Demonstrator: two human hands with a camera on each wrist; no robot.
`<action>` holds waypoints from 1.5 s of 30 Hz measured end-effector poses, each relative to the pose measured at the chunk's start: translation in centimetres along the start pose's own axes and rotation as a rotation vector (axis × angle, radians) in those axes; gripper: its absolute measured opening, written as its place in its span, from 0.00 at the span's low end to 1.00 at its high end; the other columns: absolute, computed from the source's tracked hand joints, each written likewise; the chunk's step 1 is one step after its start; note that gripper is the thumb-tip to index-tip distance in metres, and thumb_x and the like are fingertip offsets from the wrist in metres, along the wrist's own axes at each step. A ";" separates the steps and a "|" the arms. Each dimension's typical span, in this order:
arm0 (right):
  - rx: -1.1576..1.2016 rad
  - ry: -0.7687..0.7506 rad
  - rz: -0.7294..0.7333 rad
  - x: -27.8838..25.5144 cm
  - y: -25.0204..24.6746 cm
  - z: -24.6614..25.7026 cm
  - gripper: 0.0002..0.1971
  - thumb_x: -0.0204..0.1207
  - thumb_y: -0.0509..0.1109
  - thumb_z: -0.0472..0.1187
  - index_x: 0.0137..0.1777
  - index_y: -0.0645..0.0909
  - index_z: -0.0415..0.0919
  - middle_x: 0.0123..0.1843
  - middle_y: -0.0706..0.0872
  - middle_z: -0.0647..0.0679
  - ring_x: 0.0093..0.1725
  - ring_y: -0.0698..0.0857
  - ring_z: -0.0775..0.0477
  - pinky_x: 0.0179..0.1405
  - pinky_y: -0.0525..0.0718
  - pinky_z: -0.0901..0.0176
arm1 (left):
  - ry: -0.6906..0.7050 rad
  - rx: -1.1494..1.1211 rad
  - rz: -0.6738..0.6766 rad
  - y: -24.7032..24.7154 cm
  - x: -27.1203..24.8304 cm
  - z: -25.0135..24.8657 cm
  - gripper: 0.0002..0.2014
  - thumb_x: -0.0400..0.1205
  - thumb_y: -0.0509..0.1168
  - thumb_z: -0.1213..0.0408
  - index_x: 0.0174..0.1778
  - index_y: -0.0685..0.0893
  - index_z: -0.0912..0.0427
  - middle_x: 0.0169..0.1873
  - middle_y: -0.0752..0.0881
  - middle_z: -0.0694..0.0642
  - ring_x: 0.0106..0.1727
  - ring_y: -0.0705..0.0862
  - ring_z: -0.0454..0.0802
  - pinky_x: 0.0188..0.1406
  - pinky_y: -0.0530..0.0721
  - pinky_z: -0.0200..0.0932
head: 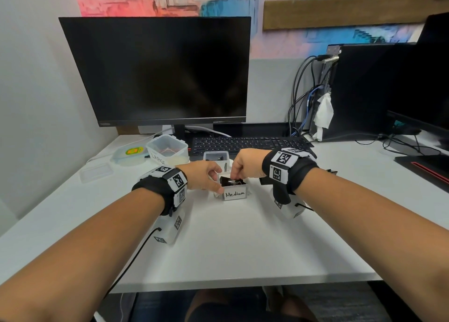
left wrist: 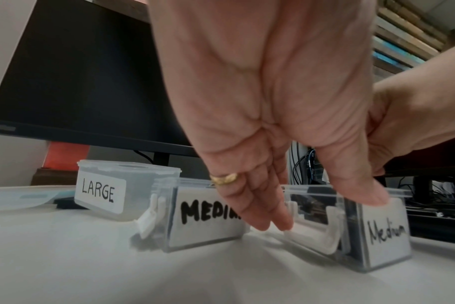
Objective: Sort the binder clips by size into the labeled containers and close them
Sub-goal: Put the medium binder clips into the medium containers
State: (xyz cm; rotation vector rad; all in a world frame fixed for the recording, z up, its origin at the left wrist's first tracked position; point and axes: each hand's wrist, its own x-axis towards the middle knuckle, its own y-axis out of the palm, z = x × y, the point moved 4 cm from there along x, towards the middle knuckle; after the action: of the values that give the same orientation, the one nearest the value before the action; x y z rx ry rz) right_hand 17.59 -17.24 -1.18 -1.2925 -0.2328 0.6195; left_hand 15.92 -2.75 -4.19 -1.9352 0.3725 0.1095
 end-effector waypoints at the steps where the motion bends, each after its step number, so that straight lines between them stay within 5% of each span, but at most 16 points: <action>1: 0.022 0.001 -0.006 -0.1 -0.1 0.0 0.14 0.78 0.67 0.30 0.59 0.88 0.41 0.55 0.88 0.50 0.49 0.82 0.55 0.53 0.77 0.67 | -0.003 -0.001 0.000 0.0 0.0 -0.1 0.36 0.73 0.75 0.49 0.75 0.70 0.50 0.56 0.80 0.43 0.59 0.83 0.46 0.67 0.78 0.45; 7: 0.109 0.123 -0.105 -1.3 -2.0 -2.1 0.14 0.79 0.63 0.28 0.60 0.86 0.32 0.47 0.88 0.41 0.42 0.82 0.49 0.35 0.80 0.71 | -0.027 0.036 -0.020 -0.2 -0.5 -0.3 0.39 0.74 0.73 0.46 0.78 0.65 0.51 0.63 0.80 0.46 0.62 0.81 0.47 0.67 0.77 0.44; 13: 0.035 0.242 -0.077 -3.5 -2.1 -5.2 0.14 0.78 0.66 0.27 0.61 0.86 0.30 0.60 0.87 0.37 0.49 0.83 0.46 0.62 0.83 0.55 | -0.044 0.143 -0.050 -0.5 -1.2 -1.4 0.35 0.77 0.68 0.43 0.78 0.65 0.52 0.67 0.80 0.48 0.65 0.79 0.50 0.66 0.76 0.45; 16: -0.005 0.268 -0.115 -4.8 -1.7 -6.6 0.14 0.77 0.65 0.27 0.58 0.88 0.33 0.58 0.89 0.40 0.56 0.87 0.43 0.61 0.84 0.54 | -0.024 0.181 -0.058 -0.2 -1.3 -2.4 0.33 0.80 0.64 0.44 0.78 0.65 0.54 0.69 0.79 0.49 0.68 0.78 0.51 0.67 0.75 0.44; 20: -0.095 0.328 -0.144 -6.8 -1.0 -8.2 0.11 0.78 0.67 0.37 0.58 0.87 0.41 0.57 0.89 0.45 0.54 0.87 0.46 0.48 0.81 0.63 | -0.023 0.214 -0.100 0.4 -1.0 -2.9 0.29 0.82 0.62 0.46 0.77 0.68 0.56 0.69 0.80 0.52 0.68 0.78 0.53 0.69 0.75 0.47; 24: -0.101 0.383 -0.016 -8.0 -0.4 -9.0 0.16 0.81 0.65 0.35 0.67 0.82 0.40 0.66 0.84 0.46 0.66 0.82 0.45 0.61 0.80 0.59 | -0.013 0.210 -0.145 0.6 -1.0 -3.6 0.25 0.84 0.61 0.50 0.74 0.72 0.58 0.67 0.80 0.55 0.67 0.78 0.54 0.66 0.75 0.45; 30: 0.038 0.422 -0.032 -8.3 -1.4 -9.9 0.17 0.79 0.61 0.25 0.63 0.84 0.35 0.58 0.88 0.40 0.46 0.84 0.45 0.49 0.86 0.55 | 0.068 0.219 -0.211 0.3 -1.2 -3.9 0.17 0.82 0.65 0.55 0.66 0.81 0.57 0.61 0.83 0.55 0.62 0.80 0.53 0.62 0.78 0.45; 34: -0.167 0.473 -0.004 -9.2 -1.6 -10.3 0.16 0.80 0.64 0.31 0.65 0.84 0.37 0.62 0.87 0.45 0.49 0.83 0.49 0.47 0.84 0.61 | 0.101 0.231 -0.234 0.3 -1.0 -4.4 0.10 0.81 0.67 0.60 0.55 0.88 0.58 0.57 0.86 0.53 0.59 0.82 0.52 0.58 0.78 0.43; 39: -0.333 0.547 0.060 -10.3 -1.1 -11.6 0.18 0.82 0.60 0.34 0.69 0.80 0.37 0.69 0.82 0.41 0.66 0.82 0.40 0.66 0.80 0.54 | 0.080 0.233 -0.199 0.4 -0.3 -5.2 0.08 0.79 0.68 0.63 0.49 0.91 0.59 0.51 0.89 0.55 0.55 0.85 0.53 0.59 0.83 0.47; 42: -0.334 0.551 0.098 -11.2 -1.0 -11.9 0.17 0.82 0.62 0.37 0.70 0.80 0.38 0.65 0.83 0.43 0.56 0.84 0.42 0.52 0.84 0.55 | 0.073 0.246 -0.195 0.3 0.0 -5.3 0.08 0.78 0.68 0.64 0.48 0.92 0.60 0.51 0.90 0.55 0.55 0.86 0.53 0.61 0.83 0.48; 45: -0.263 0.515 0.053 -11.4 -0.6 -12.1 0.18 0.78 0.67 0.41 0.67 0.82 0.41 0.47 0.85 0.47 0.38 0.83 0.49 0.39 0.82 0.60 | 0.075 0.240 -0.217 0.4 0.2 -5.3 0.08 0.78 0.68 0.64 0.47 0.92 0.60 0.50 0.90 0.55 0.55 0.85 0.52 0.59 0.83 0.47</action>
State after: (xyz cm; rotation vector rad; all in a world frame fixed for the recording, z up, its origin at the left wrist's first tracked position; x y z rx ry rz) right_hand 14.44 -33.51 -1.99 -1.6694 0.1505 0.2880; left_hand 15.46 -7.82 -2.55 -1.7321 0.2115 -0.1441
